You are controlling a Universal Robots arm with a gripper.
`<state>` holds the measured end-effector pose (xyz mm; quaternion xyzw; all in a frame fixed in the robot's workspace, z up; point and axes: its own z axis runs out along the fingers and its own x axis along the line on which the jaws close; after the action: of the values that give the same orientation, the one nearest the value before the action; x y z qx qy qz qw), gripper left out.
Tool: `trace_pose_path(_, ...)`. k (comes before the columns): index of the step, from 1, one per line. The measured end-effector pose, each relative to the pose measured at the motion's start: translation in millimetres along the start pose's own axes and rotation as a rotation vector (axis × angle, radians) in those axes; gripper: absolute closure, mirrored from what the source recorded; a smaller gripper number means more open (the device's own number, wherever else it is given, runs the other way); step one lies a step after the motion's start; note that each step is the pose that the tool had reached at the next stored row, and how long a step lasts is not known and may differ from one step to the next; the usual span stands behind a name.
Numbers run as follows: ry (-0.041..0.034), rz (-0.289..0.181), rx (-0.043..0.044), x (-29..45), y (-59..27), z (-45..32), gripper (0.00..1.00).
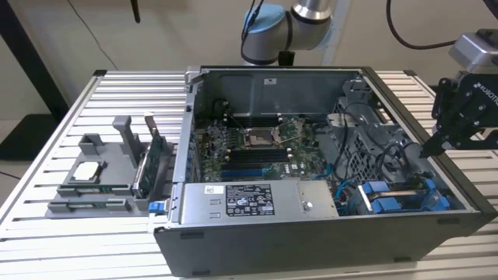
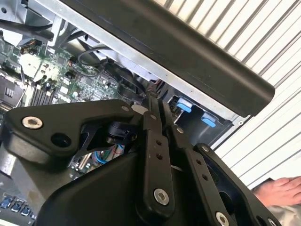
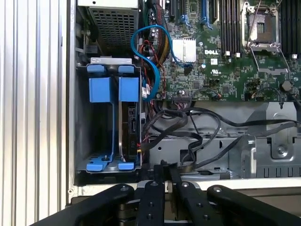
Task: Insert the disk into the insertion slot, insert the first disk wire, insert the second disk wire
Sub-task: 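Insert the second disk wire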
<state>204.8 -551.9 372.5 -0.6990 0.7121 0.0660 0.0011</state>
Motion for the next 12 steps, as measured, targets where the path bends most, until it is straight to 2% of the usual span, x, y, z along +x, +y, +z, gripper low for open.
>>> trace_pose_path(3,0.0,0.0,-0.0001,0.0,0.0,0.0,0.83)
trace_pose_path(6,0.0,0.0,-0.0001,0.0,0.0,0.0,0.85)
trace_pose_path(7,0.0,0.0,-0.0001,0.0,0.0,0.0,0.89)
trace_pose_path(9,0.0,0.0,-0.0001,0.0,0.0,0.0,0.89)
trace_pose_path(12,0.0062,0.001,0.0,0.6,0.0,-0.1,0.88)
